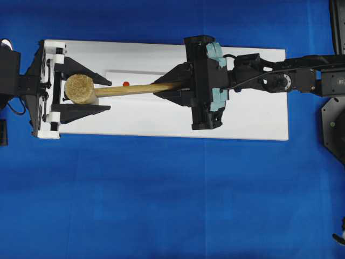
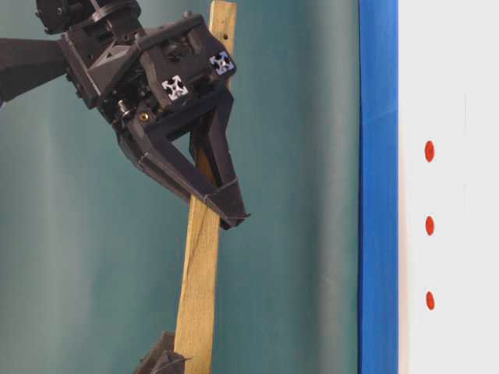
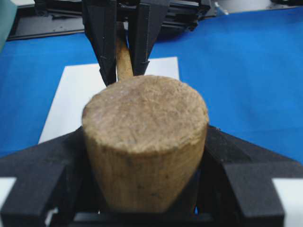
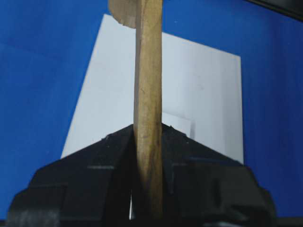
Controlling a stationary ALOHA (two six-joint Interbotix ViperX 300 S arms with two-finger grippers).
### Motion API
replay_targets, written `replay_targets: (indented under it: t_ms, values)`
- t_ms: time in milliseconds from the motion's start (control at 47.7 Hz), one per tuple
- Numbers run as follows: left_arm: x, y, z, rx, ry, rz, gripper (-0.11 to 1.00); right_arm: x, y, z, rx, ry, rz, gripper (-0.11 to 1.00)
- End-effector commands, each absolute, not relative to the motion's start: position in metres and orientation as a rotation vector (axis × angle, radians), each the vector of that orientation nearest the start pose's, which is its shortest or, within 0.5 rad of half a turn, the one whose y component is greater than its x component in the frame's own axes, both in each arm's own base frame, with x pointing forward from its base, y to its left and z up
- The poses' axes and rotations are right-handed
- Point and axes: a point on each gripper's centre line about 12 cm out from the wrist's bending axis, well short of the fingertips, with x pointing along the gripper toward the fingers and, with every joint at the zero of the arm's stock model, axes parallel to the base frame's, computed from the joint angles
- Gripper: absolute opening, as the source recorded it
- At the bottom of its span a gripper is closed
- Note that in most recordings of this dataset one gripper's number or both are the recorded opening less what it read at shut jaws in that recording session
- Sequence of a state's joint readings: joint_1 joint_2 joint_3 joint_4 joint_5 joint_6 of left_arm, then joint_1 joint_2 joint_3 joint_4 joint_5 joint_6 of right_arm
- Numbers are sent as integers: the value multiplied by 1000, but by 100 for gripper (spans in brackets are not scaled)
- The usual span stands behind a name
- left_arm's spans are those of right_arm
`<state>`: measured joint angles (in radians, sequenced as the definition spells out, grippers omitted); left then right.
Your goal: Hit the mark with a hammer.
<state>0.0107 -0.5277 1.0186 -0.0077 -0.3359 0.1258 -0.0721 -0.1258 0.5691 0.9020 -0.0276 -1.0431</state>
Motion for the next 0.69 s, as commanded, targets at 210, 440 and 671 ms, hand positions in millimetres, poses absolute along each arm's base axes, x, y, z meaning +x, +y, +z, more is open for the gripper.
replay_targets:
  t_ms: [210,440,671]
  values:
    - [284,3,274,105,94,6,43,403,-33,271,-90,385,-83,2]
    - [282,3,273,102,99,6,88,401,-33,270,-72,388,-84,2]
    - [264,6,272,89,111,19,91,394,-33,271,-45,387,-90,2]
